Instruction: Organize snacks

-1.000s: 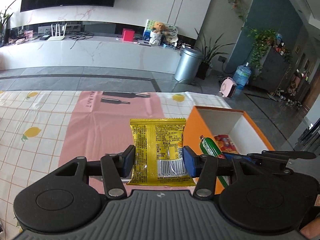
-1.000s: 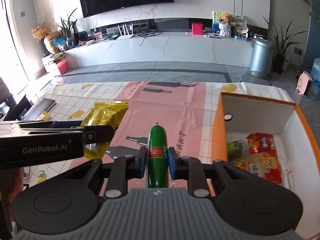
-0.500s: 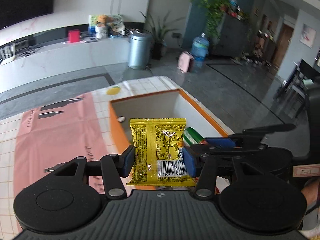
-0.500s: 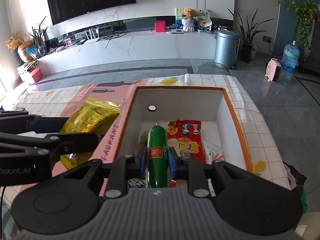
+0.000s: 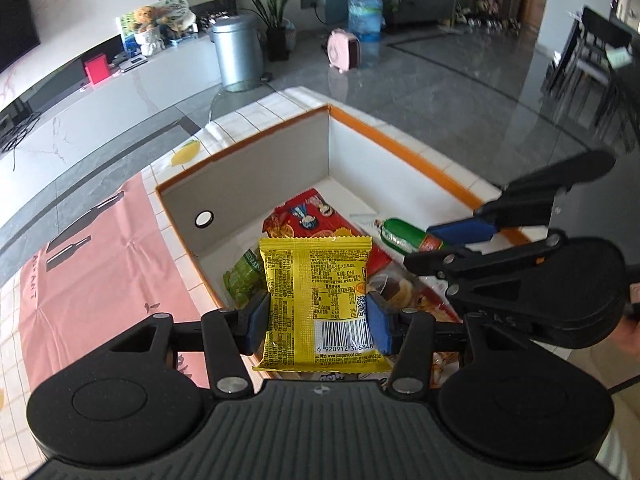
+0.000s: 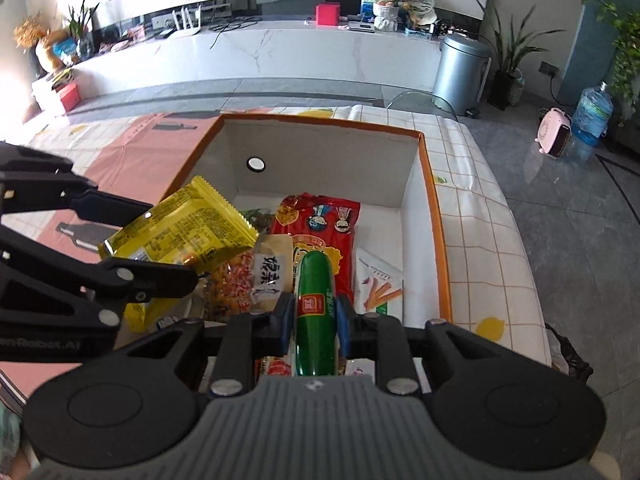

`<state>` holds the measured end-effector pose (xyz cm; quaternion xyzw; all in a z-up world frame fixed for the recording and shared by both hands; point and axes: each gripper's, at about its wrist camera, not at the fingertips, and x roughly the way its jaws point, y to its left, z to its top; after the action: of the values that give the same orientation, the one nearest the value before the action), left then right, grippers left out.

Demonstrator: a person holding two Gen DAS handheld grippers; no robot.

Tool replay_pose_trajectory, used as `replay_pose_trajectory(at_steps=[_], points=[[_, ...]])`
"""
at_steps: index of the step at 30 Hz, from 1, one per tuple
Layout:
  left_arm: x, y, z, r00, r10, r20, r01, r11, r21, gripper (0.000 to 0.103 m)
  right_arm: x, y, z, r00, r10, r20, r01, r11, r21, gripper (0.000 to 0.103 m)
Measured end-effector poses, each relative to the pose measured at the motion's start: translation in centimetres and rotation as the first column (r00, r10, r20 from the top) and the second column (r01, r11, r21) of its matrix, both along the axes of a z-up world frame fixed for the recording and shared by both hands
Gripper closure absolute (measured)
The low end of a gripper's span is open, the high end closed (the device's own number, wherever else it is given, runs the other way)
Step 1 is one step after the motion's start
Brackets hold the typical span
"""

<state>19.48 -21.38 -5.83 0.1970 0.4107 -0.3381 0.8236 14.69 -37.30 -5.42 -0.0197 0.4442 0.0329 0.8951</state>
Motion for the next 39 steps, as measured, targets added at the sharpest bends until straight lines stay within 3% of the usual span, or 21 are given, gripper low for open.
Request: replay_pose_trajectory(at_steps=[9,15,18,22,26,28,34,39], points=[[0.6,-1.2,-1.8,0.999,-0.053,-0.009,0.054,0.995,0.081,0.045,1.6,0.5,-1.7,0.997,0.055,-0.046,-0.058,0.996,-0.074,0.084],[1.1,-1.3,-2.2,0.998,-0.053,-0.032,0.055,0.996,0.071,0.044,2.1,0.3,-2.0,0.996,0.042,-0.084,-0.048,0.996,-0.075,0.083],[1.1,-0.9,-2.2,0.999,-0.045,-0.031,0.047,0.997,0.057,0.038,2.2,0.7,-2.1,0.994,0.044,-0.103,-0.054,0.995,-0.088,0.083],[0.9,0.0,-1.3,0.999,-0.037,-0.009,0.038,0.999,0.040,0.035,2.5,1.4,-1.7,0.992,0.046,-0.121,-0.060,0.991,-0.120,0.077],[0.3,1.7,0.5,1.000,-0.022,0.003,0.022,0.999,-0.030,0.023,2.4,1.9,-0.3,0.992,0.028,-0.120,-0.044,0.990,-0.137,0.067],[-0.1,3.0,1.7,1.000,0.007,0.010,-0.006,0.997,-0.072,0.022,2.0,2.3,0.7,0.994,0.016,-0.108,-0.031,0.990,-0.137,0.058],[-2.6,8.1,4.6,0.989,0.133,0.058,-0.120,0.976,-0.182,0.022,-0.3,4.1,3.4,0.997,-0.067,-0.031,0.064,0.995,-0.079,0.046],[-5.3,12.7,6.3,0.964,0.243,0.110,-0.209,0.945,-0.253,0.024,-3.5,7.0,4.2,0.985,-0.159,0.062,0.159,0.987,0.018,0.043]])
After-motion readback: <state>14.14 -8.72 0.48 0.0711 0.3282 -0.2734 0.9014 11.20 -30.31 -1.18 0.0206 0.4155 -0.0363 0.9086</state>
